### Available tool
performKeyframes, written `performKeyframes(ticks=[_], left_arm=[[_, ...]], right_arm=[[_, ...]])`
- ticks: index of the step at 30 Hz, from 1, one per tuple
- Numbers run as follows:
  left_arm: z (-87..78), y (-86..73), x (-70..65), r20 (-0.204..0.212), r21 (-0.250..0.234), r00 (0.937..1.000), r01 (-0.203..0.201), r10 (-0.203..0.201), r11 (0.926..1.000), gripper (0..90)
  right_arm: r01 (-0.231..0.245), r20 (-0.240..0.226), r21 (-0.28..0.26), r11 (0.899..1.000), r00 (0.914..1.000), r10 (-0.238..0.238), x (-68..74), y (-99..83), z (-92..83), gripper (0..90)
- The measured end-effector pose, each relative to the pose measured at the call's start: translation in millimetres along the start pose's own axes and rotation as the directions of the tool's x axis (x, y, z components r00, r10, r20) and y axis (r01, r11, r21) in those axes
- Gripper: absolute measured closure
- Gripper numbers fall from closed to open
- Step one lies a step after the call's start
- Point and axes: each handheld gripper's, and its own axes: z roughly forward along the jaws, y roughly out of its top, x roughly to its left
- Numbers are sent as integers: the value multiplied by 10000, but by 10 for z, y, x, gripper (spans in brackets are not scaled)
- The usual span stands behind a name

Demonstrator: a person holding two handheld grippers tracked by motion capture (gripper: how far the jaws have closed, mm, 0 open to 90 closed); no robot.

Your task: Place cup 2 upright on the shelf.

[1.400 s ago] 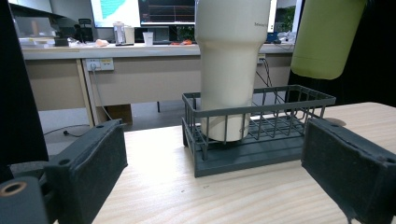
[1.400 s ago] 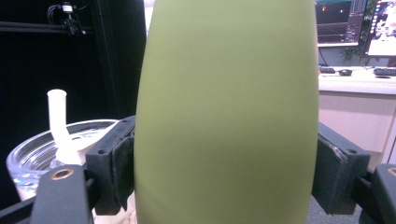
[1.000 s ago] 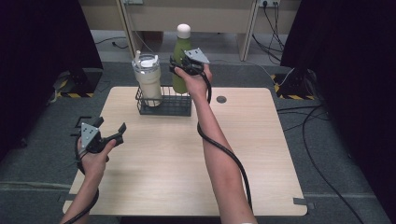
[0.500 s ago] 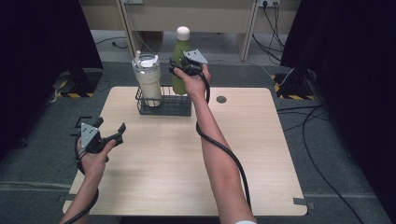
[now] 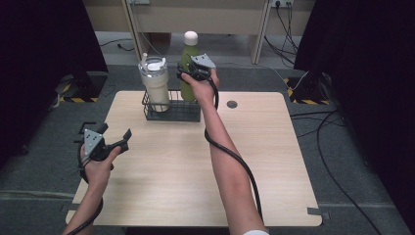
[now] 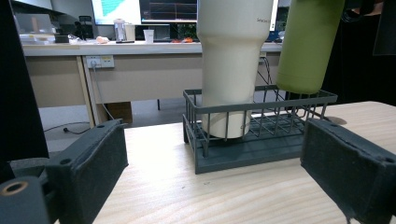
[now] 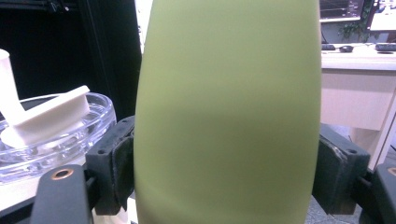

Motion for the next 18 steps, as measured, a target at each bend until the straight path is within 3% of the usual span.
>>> performKeyframes(ticks=[18], left_arm=[[3,-2,9,23,11,10000,22,-22,10000,65]], right_arm=[[87,60,432,9990,9999,-90,-16,-170,96,220]])
